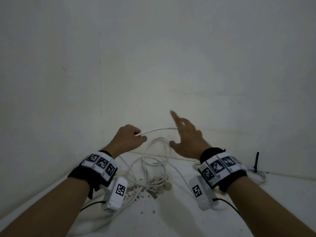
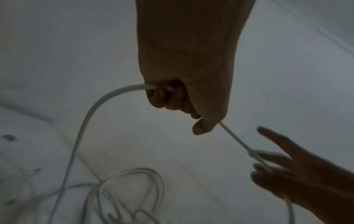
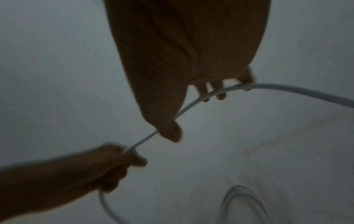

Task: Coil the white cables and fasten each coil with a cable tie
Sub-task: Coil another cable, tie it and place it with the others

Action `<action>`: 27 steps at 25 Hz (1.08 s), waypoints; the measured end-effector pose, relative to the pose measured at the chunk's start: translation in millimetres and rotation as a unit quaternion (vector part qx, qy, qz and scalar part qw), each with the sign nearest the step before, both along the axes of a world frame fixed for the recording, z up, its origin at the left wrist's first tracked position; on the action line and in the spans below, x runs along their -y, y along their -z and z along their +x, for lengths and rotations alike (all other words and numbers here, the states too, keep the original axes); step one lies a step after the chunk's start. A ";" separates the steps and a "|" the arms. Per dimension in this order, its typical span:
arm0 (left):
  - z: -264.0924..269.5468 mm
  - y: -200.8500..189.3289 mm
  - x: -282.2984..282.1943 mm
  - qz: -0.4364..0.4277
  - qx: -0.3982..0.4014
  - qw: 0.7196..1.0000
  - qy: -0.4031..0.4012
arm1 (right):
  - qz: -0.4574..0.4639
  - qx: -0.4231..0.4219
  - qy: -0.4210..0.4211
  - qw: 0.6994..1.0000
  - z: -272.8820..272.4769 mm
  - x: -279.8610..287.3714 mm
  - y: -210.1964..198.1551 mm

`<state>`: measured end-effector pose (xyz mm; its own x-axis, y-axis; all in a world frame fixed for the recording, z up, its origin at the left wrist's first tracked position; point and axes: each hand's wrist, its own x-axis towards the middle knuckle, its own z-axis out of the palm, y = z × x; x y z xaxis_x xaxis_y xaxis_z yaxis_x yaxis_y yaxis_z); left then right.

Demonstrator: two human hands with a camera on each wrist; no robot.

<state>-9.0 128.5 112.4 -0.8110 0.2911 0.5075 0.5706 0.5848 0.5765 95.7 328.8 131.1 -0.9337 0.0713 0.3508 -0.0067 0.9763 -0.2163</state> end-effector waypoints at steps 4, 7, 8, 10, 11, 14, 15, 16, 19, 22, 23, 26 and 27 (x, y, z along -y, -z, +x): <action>8.8 -5.4 -15.9 0.068 -0.051 0.992 0.094 | -0.057 -0.066 -0.178 0.980 -8.7 23.7 -8.3; -1.7 10.0 4.2 0.138 0.045 0.989 0.039 | -0.258 -0.218 -0.126 0.933 -7.4 -0.4 -20.6; -5.6 15.7 12.5 0.137 0.096 0.986 0.014 | -0.325 -0.279 -0.089 0.899 -6.5 -12.2 -23.7; -15.1 30.4 28.1 0.111 0.220 0.969 -0.017 | -0.454 -0.376 -0.004 0.808 -1.8 -36.3 -27.7; -17.2 38.9 34.8 0.102 0.285 0.953 -0.026 | -0.506 -0.402 0.034 0.763 1.3 -47.9 -29.0; -16.2 60.5 44.3 0.186 0.437 0.880 0.004 | -0.539 -0.403 0.091 0.734 9.1 -70.3 -23.1; -15.6 63.1 42.4 0.239 0.464 0.853 0.029 | -0.528 -0.402 0.098 0.741 9.9 -72.3 -16.8; -15.7 63.4 36.4 0.298 0.478 0.825 0.053 | -0.505 -0.396 0.104 0.760 12.6 -71.5 -9.8; -21.4 48.4 6.3 0.413 0.453 0.784 0.102 | -0.358 -0.290 0.083 0.884 21.8 -59.7 15.2; -14.7 29.3 -26.8 0.435 0.399 0.795 0.141 | -0.185 -0.104 0.054 0.976 31.0 -46.4 36.0; -8.9 25.8 -36.7 0.428 0.385 0.802 0.158 | -0.128 -0.038 0.047 0.990 34.7 -40.1 41.2; 10.8 27.1 -67.9 0.324 0.360 0.852 0.201 | -0.046 0.094 -0.037 0.994 48.0 -23.8 50.3; 16.2 30.9 -75.1 0.257 0.363 0.870 0.214 | -0.053 0.107 -0.068 0.991 55.4 -16.7 49.8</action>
